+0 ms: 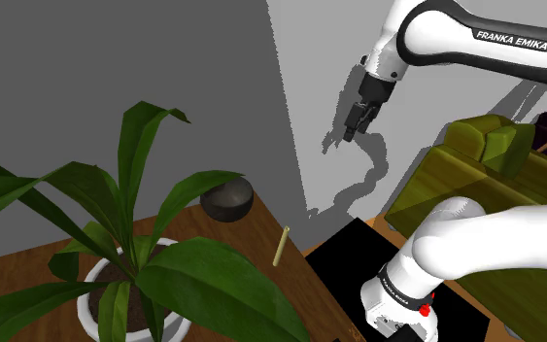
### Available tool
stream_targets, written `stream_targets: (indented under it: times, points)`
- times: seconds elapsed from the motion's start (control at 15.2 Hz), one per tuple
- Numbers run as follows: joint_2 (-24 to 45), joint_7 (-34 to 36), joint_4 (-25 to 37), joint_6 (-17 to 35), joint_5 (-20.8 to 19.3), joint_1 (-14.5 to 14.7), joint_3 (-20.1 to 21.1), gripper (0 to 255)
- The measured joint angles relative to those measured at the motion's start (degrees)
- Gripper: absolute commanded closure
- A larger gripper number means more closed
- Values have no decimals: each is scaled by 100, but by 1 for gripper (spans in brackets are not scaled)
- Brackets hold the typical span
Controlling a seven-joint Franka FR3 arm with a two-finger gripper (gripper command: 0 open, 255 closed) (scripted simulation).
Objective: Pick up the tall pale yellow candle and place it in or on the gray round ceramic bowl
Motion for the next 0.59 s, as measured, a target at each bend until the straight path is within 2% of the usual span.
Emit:
stream_targets:
  times: [0.13, 0.59]
  points:
    - [-63, 66, -97, 45, 40, 21, 61, 0]
    - [-491, 895, -886, 561, 600, 351, 852, 0]
